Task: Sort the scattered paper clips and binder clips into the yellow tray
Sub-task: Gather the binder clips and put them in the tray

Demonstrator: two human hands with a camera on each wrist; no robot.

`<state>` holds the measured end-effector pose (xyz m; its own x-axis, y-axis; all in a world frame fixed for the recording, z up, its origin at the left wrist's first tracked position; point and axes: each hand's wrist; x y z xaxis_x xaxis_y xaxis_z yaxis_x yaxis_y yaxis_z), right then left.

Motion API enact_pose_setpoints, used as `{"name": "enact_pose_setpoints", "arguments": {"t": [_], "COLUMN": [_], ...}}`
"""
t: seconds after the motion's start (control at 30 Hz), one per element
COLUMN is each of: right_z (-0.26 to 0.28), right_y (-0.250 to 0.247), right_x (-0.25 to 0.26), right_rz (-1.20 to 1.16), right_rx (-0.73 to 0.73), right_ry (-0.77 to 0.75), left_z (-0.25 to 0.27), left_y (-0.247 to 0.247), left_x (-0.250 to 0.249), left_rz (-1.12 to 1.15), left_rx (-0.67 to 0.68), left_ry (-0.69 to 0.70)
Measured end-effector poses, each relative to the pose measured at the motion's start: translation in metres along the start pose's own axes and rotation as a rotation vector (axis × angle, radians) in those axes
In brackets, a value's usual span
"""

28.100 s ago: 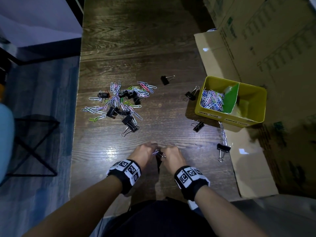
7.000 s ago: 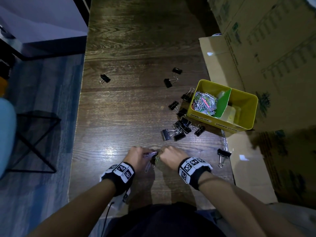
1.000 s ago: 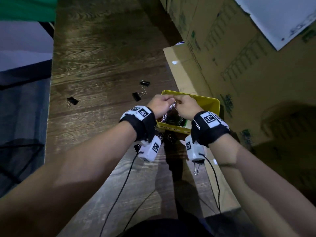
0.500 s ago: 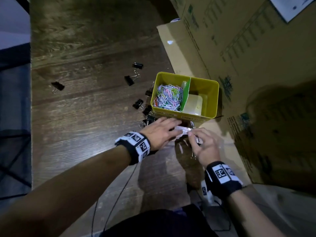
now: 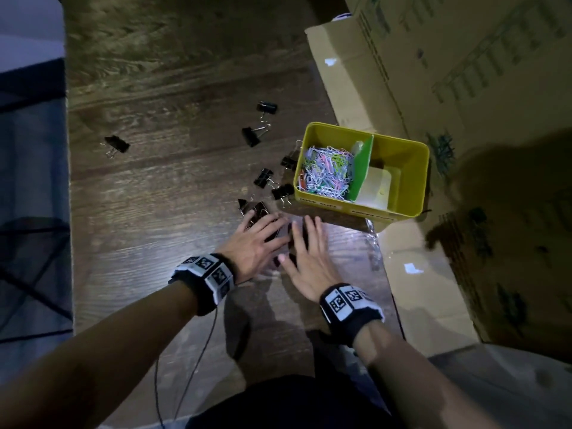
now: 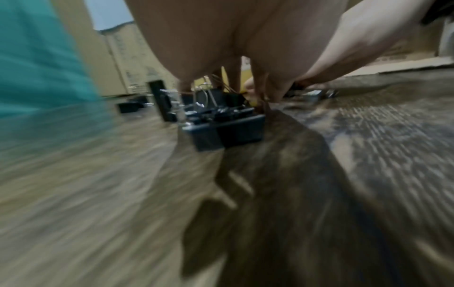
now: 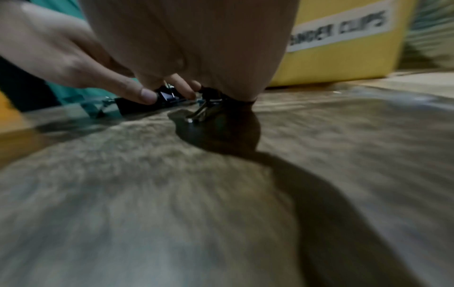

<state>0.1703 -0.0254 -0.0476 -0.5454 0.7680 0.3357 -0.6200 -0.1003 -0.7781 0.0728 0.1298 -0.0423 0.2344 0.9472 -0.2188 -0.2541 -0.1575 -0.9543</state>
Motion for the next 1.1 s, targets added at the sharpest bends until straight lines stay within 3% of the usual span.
{"name": "enact_pose_setpoints", "arguments": {"t": [0.1,0.2,0.3,0.37,0.47,0.57,0.67,0.73,0.87,1.0,1.1], "right_z": [-0.015,-0.03,-0.047,-0.053,-0.051,-0.042,-0.031,-0.026,-0.023,-0.023,-0.022], "right_y": [-0.008,-0.024,-0.035,-0.034,-0.024,-0.015,-0.009,-0.005,-0.001,0.002,0.004], "right_x": [0.034,0.06,0.074,0.071,0.051,0.023,0.001,-0.011,-0.018,-0.014,-0.012], "right_rz": [-0.055,-0.178,-0.203,-0.222,-0.274,-0.239,-0.112,0.0,0.167,0.226,0.215], "right_rx": [0.066,0.059,0.021,-0.047,-0.182,-0.206,-0.155,-0.133,-0.163,-0.222,-0.271], "right_ry": [-0.084,-0.138,-0.193,-0.224,-0.256,-0.235,-0.124,-0.048,-0.062,-0.039,-0.051], "left_z": [0.03,0.062,0.096,0.119,0.146,0.152,0.132,0.111,0.064,0.029,0.012], "left_y": [-0.009,-0.031,-0.044,-0.046,-0.04,-0.033,-0.033,-0.033,-0.024,-0.02,-0.035], "left_x": [0.018,0.048,0.097,0.136,0.192,0.232,0.242,0.233,0.188,0.139,0.138], "left_rz": [0.077,0.173,0.191,0.176,0.251,0.301,0.391,0.372,0.354,0.344,0.358], "left_rx": [-0.15,-0.366,-0.494,-0.559,-0.558,-0.45,-0.376,-0.404,-0.366,-0.215,-0.282], "left_ry": [-0.007,-0.113,-0.313,-0.532,-0.911,-1.016,-0.981,-0.852,-0.496,-0.33,-0.237]}}
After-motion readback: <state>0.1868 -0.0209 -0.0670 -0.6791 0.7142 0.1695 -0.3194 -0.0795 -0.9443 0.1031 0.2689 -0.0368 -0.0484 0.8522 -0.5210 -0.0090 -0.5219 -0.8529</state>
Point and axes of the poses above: each hand's wrist, its own z-axis away from the middle knuckle, its own y-axis out of the palm, x = y × z, and after that the axes turned 15 degrees about y, right-handed
